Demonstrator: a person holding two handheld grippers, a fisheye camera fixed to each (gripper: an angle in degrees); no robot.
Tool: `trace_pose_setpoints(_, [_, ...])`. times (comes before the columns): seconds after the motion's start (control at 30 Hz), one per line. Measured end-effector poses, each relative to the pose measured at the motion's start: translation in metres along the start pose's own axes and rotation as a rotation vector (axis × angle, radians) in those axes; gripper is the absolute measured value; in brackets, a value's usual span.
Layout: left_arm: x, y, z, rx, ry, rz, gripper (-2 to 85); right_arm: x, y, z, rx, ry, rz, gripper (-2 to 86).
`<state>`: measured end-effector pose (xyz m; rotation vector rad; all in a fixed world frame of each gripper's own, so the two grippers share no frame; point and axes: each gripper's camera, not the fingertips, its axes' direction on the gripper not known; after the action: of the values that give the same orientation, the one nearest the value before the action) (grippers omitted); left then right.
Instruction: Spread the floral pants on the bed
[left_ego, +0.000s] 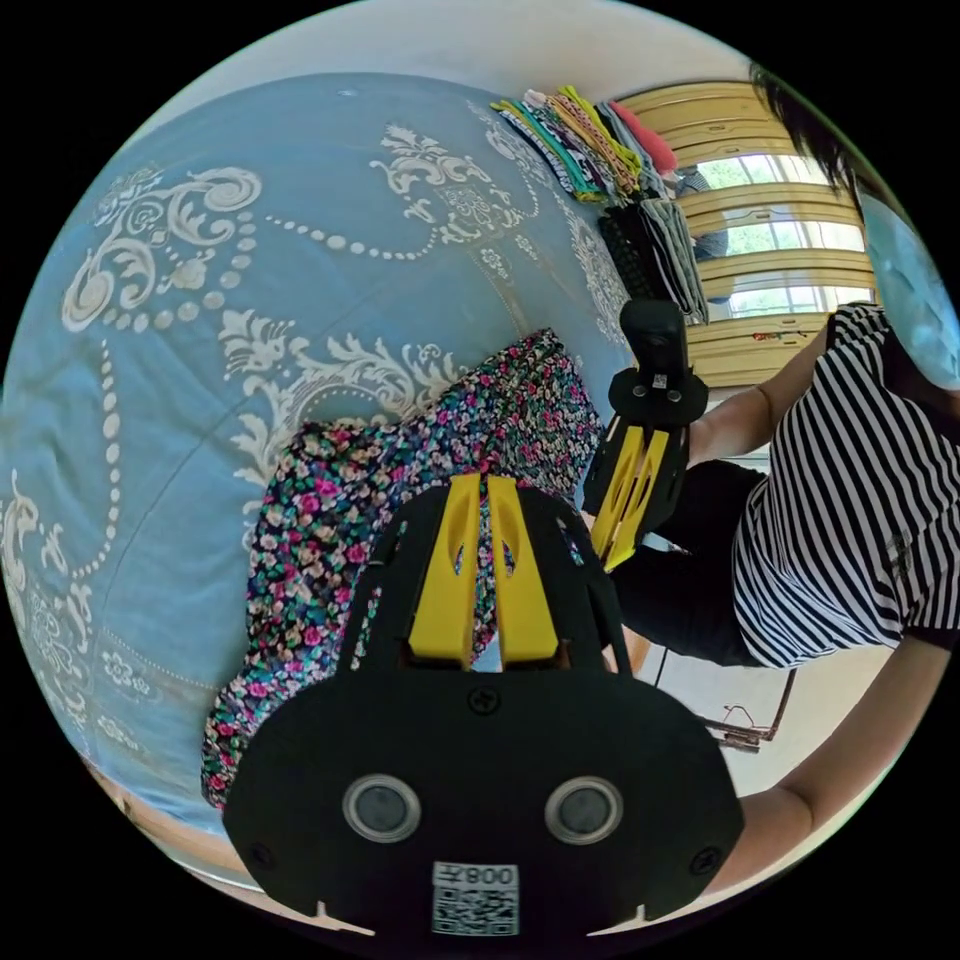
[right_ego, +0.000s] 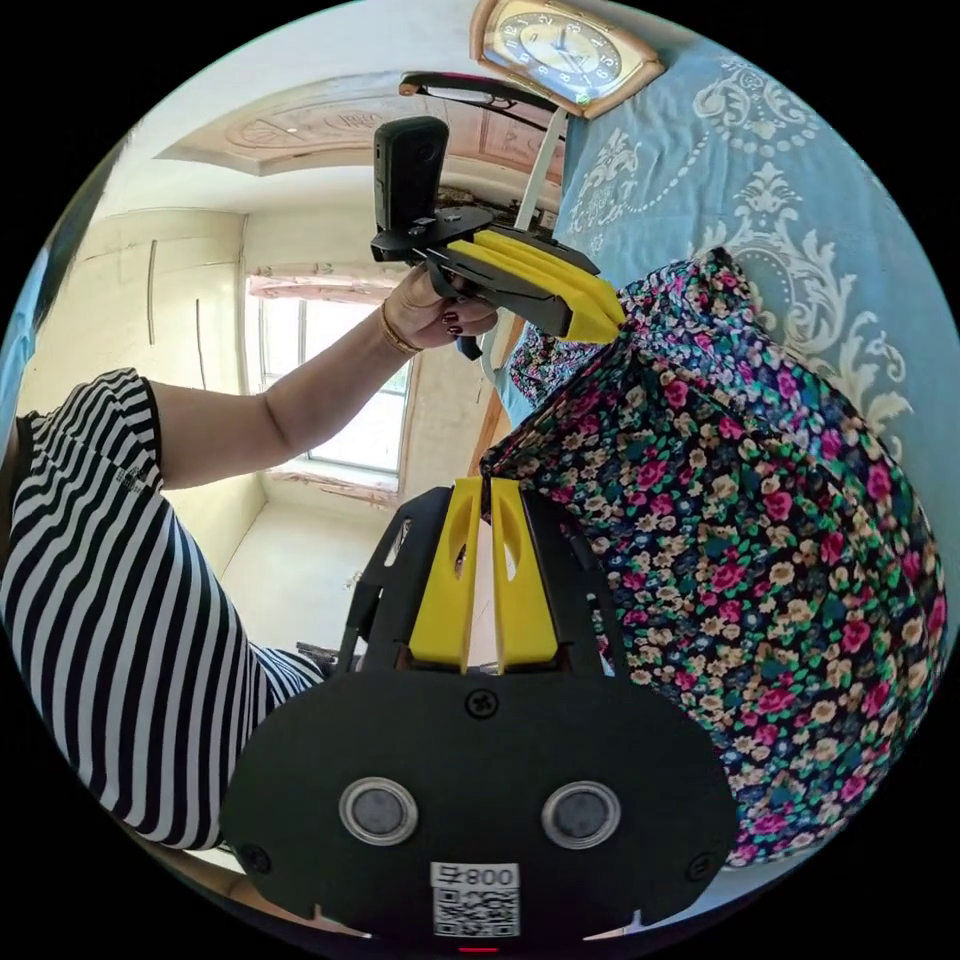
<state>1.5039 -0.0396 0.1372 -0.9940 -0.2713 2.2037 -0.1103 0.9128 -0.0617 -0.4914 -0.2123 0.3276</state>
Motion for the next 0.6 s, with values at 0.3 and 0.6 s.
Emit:
trace_pose_setpoints(0.3, [-0.035,0.108,-0.018,0.061,-0.044,-0.198,1.9,0.029,-0.083,0.065,-0.152,0.073,0.018,2.9])
trace_pose_setpoints(0.6, [-0.012,0.239,-0.054,0.460,-0.070,-0.453,1.3,0.017,-0.133,0.086,-0.278,0.126,-0.009,6.6])
